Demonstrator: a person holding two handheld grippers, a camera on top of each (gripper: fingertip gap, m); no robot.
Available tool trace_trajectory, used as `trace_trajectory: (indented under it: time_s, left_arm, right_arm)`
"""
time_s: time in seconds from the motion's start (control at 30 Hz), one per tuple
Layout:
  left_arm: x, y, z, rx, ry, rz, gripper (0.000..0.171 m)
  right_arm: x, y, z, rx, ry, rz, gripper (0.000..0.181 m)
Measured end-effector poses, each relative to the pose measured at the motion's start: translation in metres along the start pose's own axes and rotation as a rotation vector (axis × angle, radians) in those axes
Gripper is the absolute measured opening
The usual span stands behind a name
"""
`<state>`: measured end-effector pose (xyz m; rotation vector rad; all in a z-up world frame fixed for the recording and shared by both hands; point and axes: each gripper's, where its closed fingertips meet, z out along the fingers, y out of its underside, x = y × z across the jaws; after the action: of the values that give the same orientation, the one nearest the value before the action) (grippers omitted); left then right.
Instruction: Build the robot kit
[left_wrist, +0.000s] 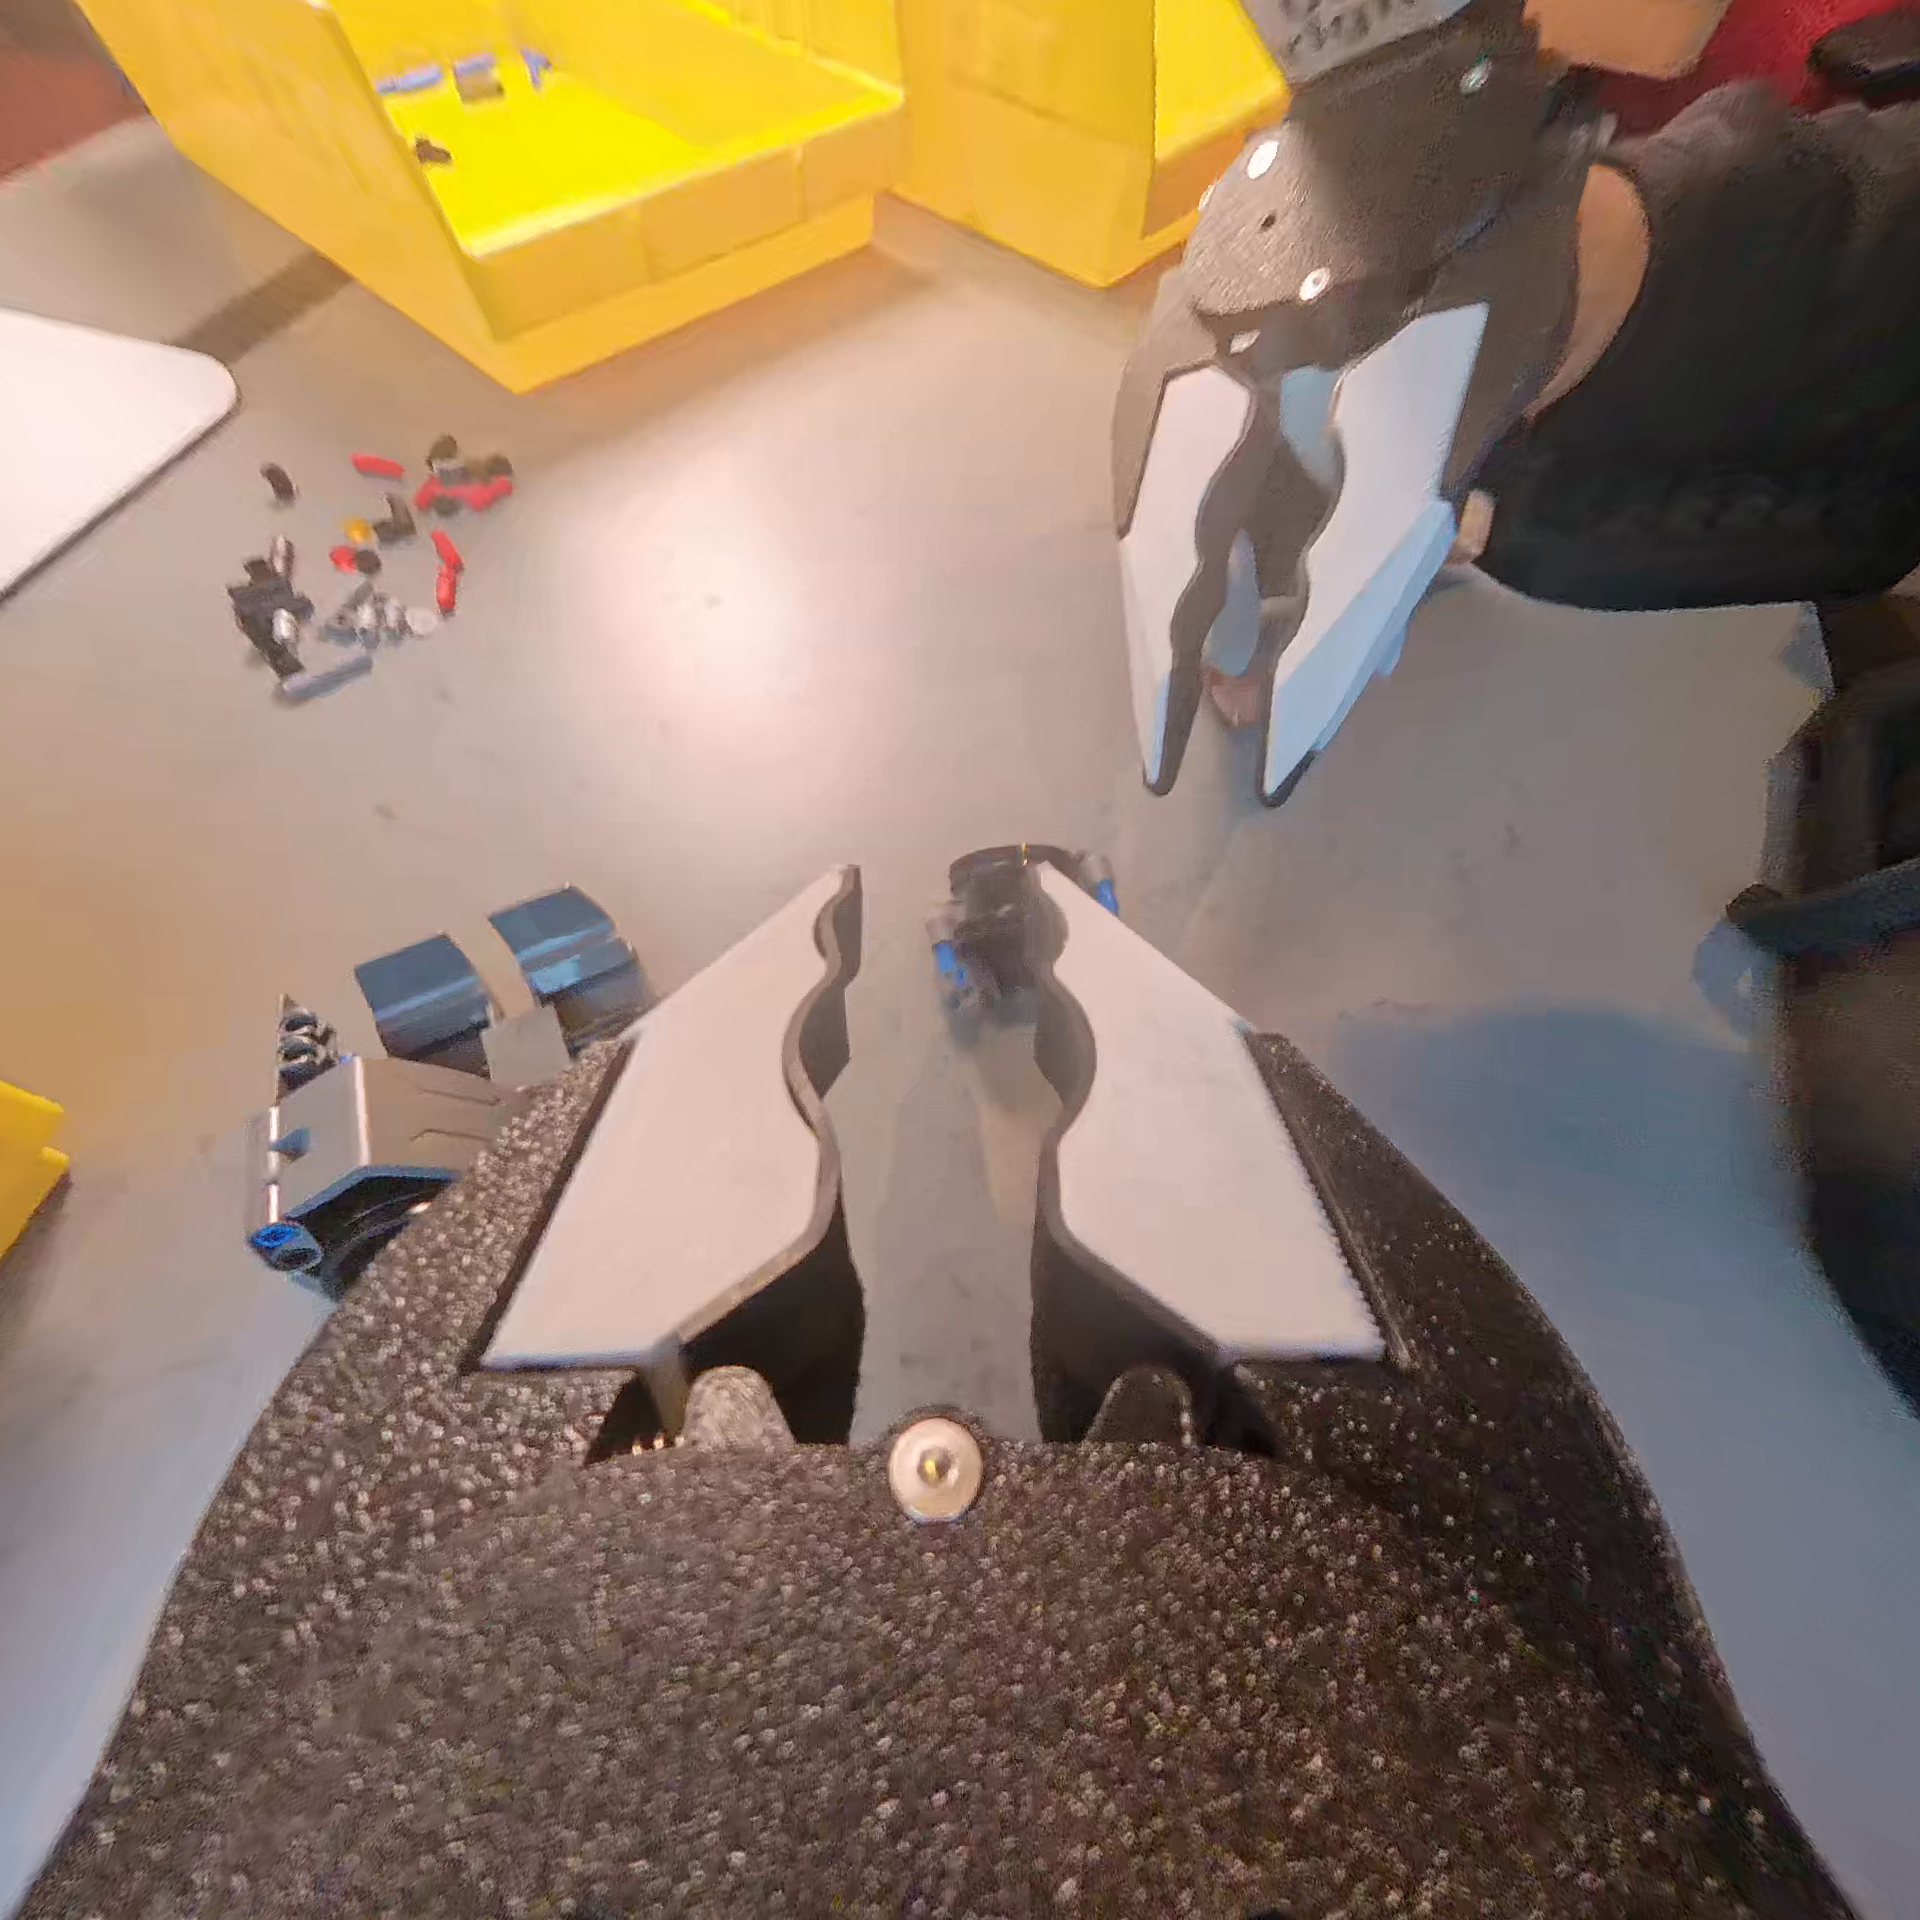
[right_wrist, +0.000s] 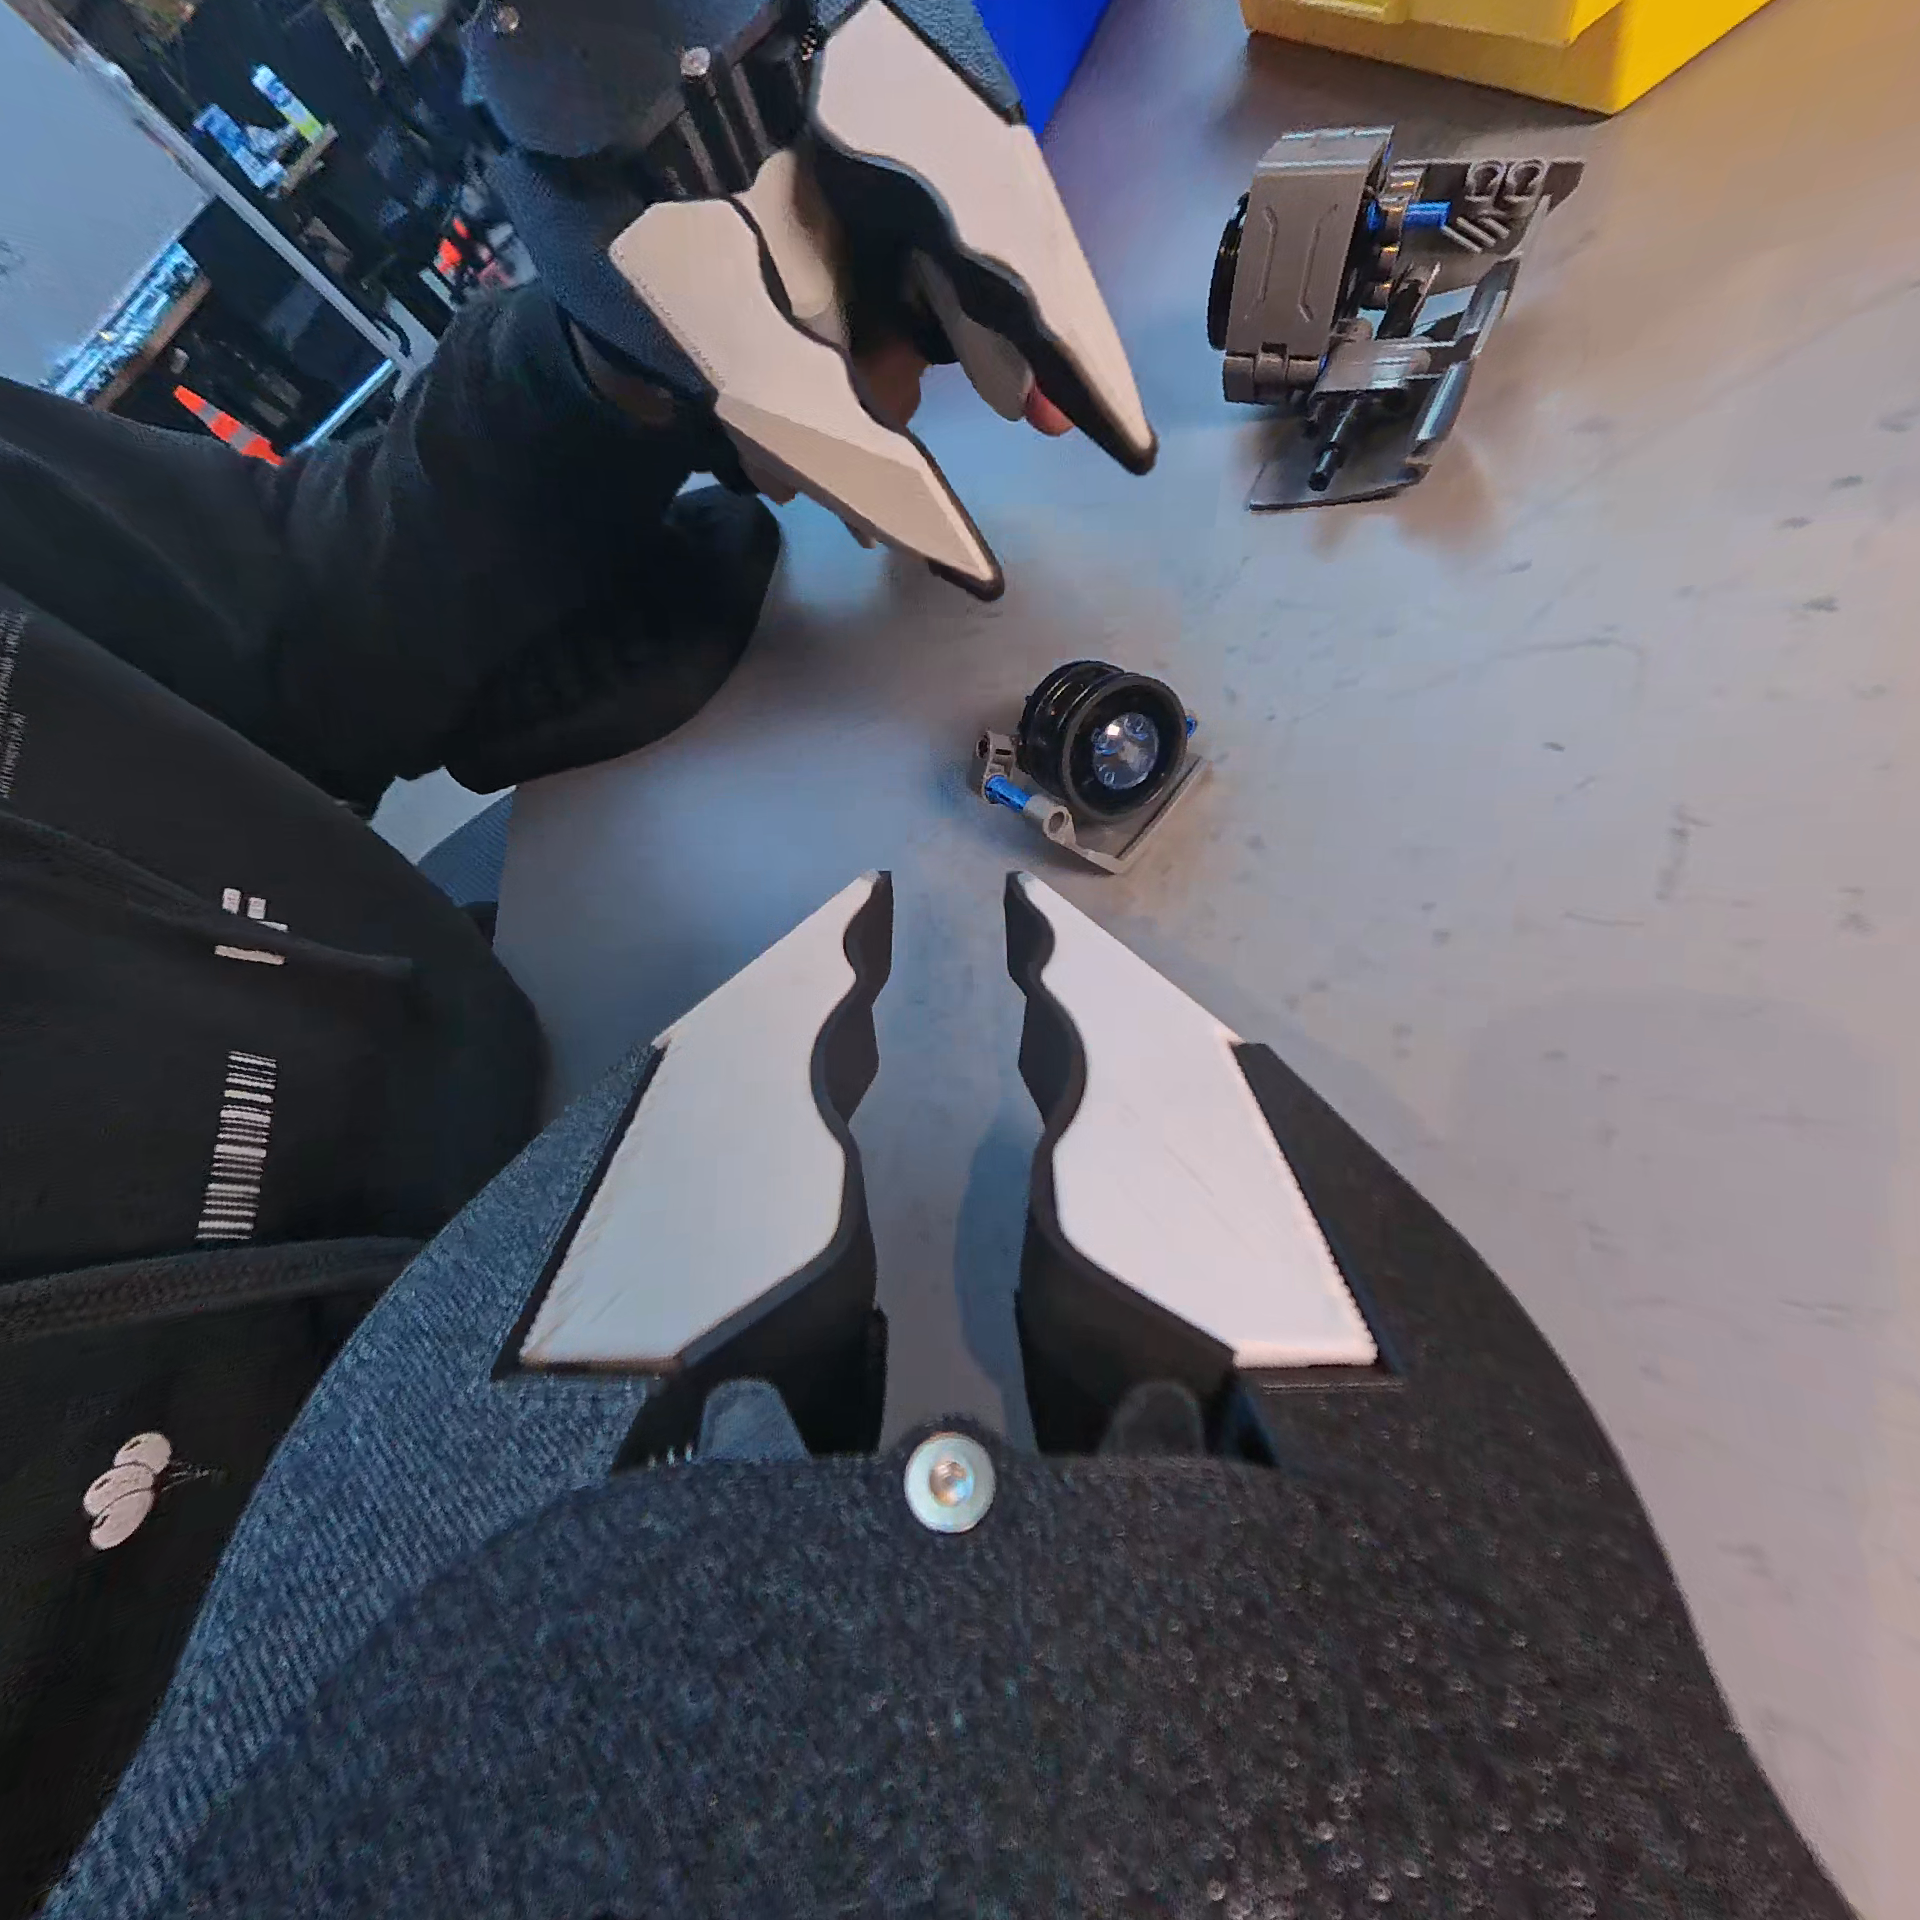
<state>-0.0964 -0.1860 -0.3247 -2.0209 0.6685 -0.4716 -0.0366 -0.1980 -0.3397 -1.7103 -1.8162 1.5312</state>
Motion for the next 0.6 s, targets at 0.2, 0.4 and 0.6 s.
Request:
trace_trajectory:
  time_s: [0.2,0.4,0.6]
  left_arm:
    - [0.003,0.007,0.024,-0.153,0.174,-0.145,0.04]
    - [0.019,0.022,0.024,-0.202,0.153,-0.141,0.031]
    - [0.034,0.03,0.022,-0.218,0.144,-0.126,0.027]
  right_arm:
    - [0.005,0.002,-0.003,-0.012,0.031,-0.046,0.021]
    - [0.006,0.008,-0.002,-0.051,0.058,-0.086,0.022]
    - [0.003,0.01,0.005,-0.084,0.11,-0.159,0.022]
